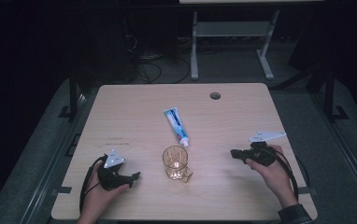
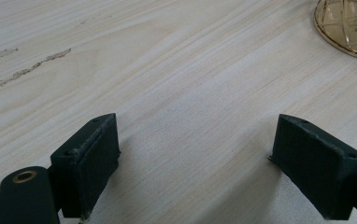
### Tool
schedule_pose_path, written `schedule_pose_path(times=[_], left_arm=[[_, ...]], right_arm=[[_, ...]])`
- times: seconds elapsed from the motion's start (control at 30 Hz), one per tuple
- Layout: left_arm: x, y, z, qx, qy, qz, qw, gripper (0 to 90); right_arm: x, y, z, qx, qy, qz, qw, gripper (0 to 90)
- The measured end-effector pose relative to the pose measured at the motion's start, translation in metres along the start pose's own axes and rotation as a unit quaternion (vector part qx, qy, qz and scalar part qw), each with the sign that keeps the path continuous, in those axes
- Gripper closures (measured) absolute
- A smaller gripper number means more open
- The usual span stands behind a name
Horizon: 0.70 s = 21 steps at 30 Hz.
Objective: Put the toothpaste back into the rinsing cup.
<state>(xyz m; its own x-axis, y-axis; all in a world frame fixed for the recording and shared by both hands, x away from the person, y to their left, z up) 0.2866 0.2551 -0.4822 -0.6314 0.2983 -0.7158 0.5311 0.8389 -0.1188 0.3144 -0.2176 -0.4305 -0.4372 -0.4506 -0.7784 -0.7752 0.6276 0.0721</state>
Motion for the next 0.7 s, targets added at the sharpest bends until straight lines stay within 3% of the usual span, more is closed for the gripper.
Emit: schedule_pose_path(times=[0.7], left_arm=[[0.0, 0.0, 0.0, 0.001, 0.0, 0.0, 1.0, 13.8]], right_arm=[[-0.039, 0.008, 0.028, -0.024, -0.013, -0.026, 0.9993, 89.2]])
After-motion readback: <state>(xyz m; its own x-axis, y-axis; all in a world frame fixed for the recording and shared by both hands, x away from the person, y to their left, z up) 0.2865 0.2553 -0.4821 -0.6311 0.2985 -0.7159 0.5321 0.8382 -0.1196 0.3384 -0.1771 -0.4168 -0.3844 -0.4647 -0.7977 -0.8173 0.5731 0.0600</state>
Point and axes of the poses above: each handheld gripper's, and its own axes: z roughly forward along the jaws, x roughly out of its underside, y roughly to its left, the point moved 1 cm from there along z, roughly forward along the jaws, and after that the axes turned 10 degrees about -z, right-handed, at the moved point
